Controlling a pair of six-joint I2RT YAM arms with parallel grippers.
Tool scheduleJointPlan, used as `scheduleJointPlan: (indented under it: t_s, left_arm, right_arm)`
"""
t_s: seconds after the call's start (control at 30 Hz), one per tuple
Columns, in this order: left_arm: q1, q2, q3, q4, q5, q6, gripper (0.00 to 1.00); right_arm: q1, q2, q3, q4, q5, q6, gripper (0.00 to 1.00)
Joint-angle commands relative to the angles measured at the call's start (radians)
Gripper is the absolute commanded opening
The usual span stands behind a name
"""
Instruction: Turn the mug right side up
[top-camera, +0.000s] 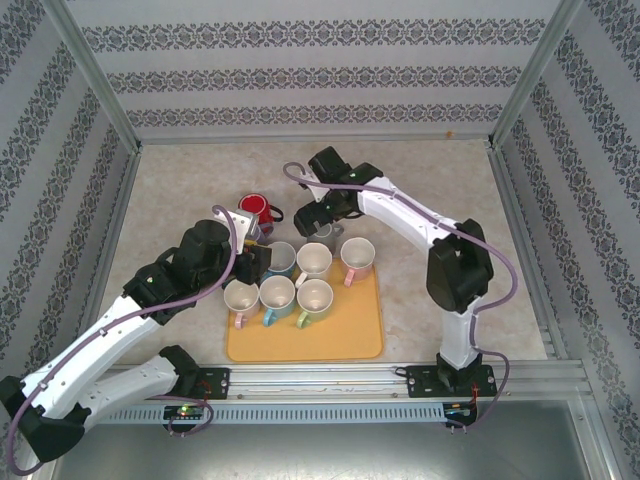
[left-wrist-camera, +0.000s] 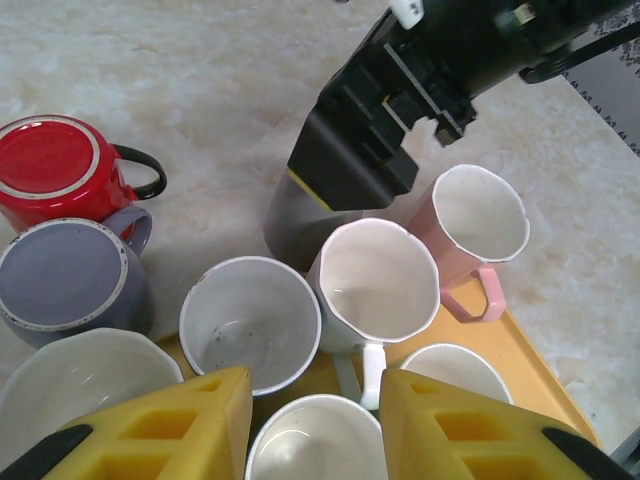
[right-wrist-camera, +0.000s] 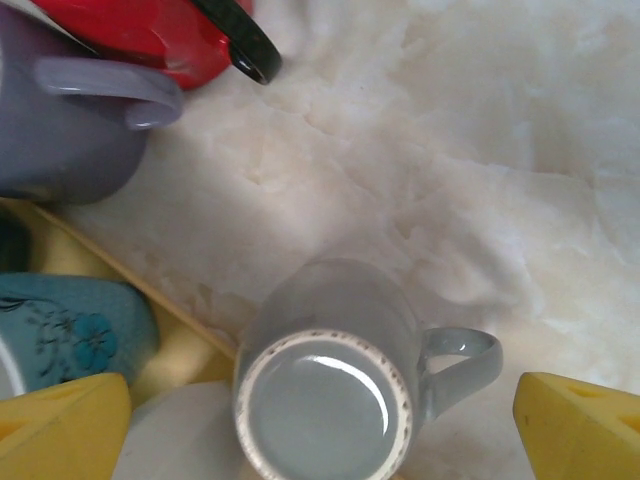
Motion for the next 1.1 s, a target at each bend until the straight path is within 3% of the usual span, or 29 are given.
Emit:
scheduleJointPlan:
  t_s: [0.0,0.37,0.57,0.7,0.9,1.07]
  left_arm:
    - [0.016,-0.009,-0.009,0.020,0.017,0.026,0.40]
    - [0.041,-0.006,-0.012,0.029,0.053,0.011,0.41]
    - [0.049,-0.003,-0.016,0.036,0.066,0.005,0.41]
    - [0.056,0.004,-0.016,0.037,0.072,0.003,0.42]
    - [0.064,0.008,-0.018,0.041,0.079,0.003,0.42]
    - [0.073,0.019,-0.020,0.046,0.101,-0.002,0.42]
  right_arm:
    - [0.001,0.048,0.057,-0.068,0.043,-0.030,0.98]
    - [-0.050,0.136,0.080,-0.071,0.078,-0.018,0.94]
    - [-0.120,0.108,0.028,0.008,0.102,0.053,0.92]
    - [-0.166,0.080,-0.009,0.054,0.052,0.090,0.93]
    - [-0.150,0.055,-0.019,0.021,-0.034,0.012,0.98]
    - [-0.122,0.057,-0.015,-0.017,0.029,-0.037,0.98]
